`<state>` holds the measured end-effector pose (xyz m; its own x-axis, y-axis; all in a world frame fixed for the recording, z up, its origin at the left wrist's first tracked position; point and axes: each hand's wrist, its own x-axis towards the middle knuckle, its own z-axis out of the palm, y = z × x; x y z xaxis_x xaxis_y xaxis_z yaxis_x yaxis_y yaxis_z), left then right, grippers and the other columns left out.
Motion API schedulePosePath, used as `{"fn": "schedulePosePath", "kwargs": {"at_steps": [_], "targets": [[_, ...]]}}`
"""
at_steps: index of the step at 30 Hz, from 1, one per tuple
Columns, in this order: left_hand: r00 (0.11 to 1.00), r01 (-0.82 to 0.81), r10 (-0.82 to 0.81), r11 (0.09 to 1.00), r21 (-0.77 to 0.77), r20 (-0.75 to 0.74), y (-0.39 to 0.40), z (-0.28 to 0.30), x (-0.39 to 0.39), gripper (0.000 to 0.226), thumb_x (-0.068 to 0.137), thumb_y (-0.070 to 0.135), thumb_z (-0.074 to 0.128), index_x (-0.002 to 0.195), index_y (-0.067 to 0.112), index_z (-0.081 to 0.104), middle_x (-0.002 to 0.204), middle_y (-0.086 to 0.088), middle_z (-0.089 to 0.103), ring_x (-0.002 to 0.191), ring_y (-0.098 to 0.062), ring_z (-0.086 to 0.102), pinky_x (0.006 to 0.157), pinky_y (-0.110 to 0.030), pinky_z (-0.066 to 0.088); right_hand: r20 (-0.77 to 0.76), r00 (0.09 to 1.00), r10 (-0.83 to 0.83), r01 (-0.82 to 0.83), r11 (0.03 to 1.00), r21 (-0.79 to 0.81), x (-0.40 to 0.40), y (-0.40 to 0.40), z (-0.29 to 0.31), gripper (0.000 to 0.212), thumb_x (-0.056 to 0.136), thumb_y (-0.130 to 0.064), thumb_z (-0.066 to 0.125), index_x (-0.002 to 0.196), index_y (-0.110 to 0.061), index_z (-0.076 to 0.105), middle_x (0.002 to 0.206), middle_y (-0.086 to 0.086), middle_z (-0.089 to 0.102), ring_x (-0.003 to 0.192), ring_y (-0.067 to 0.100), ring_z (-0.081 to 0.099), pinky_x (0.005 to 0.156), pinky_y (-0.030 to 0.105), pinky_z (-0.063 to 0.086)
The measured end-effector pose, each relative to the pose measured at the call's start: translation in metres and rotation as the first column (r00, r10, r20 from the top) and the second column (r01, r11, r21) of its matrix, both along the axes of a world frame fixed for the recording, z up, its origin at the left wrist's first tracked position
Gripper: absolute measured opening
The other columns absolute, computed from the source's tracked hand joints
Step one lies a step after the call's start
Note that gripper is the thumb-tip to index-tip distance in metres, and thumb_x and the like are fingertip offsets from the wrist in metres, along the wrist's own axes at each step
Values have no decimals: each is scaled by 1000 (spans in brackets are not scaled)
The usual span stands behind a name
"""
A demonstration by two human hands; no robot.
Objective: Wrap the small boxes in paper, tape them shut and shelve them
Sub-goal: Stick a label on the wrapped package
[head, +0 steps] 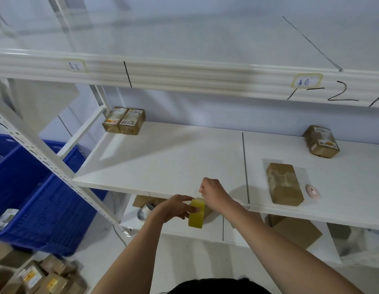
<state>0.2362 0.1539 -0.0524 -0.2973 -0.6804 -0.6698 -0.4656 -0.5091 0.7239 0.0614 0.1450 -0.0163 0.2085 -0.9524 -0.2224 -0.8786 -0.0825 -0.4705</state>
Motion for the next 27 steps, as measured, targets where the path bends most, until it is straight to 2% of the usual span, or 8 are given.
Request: {"fn": "schedulePosePath", "kwargs": {"at_steps": [4,8,10,12,15,17,21,27], "targets": [[987,-36,48,996,-85,150,2,-5,1,26,91,24,69,111,7,69,92,-8,73,70,-14,66,67,-25,52,-6,999,39,-39,999,-6,11,-2,-3,21,92,7,44,93,-14,47,105,11,58,88,18,51,69,21,36],[984,-33,56,991,-130,172,2,-21,-4,29,94,26,65,119,12,68,91,-8,72,68,-14,69,67,-25,59,-60,998,26,-24,999,34,16,-17,1,39,88,12,45,67,-20,34,71,-4,38,60,9,34,49,17,25],[986,-83,97,991,-107,133,1,-26,-3,33,92,30,70,120,13,65,90,-8,72,69,-14,68,71,-27,59,-64,998,-2,6,998,66,17,-26,2,46,86,12,45,60,-22,29,64,-5,31,58,12,33,52,21,28],[984,-118,129,989,-92,124,0,-30,0,37,91,35,71,119,12,65,87,-8,72,66,-12,66,69,-26,56,-49,998,-42,47,995,86,14,-34,-6,44,88,9,49,60,-22,37,67,-1,44,63,15,46,62,24,37],[981,-127,138,988,-84,137,-1,-38,3,46,88,43,74,121,13,65,94,-10,74,66,-11,66,65,-24,52,-7,997,-81,81,991,106,11,-41,-16,18,93,0,58,81,-8,68,98,10,71,94,23,68,82,30,54],[978,-133,144,988,-81,150,-3,-43,4,49,87,45,74,122,12,64,96,-10,75,68,-13,68,65,-24,52,23,994,-108,105,989,109,12,-44,-21,15,93,0,59,90,-5,73,101,10,73,97,23,69,86,31,56],[973,-147,159,986,-84,165,-6,-47,2,52,88,46,72,124,10,62,89,-7,74,67,-13,69,61,-22,51,46,993,-109,104,990,100,16,-49,-27,20,91,3,56,83,-9,71,95,9,70,91,25,69,82,31,56],[966,-170,177,984,-50,190,-6,-50,1,50,89,46,71,122,10,60,90,-7,72,67,-14,69,62,-23,50,84,994,-71,60,990,125,17,-51,-31,22,93,6,51,99,-2,72,106,13,68,98,27,66,86,33,56]]}}
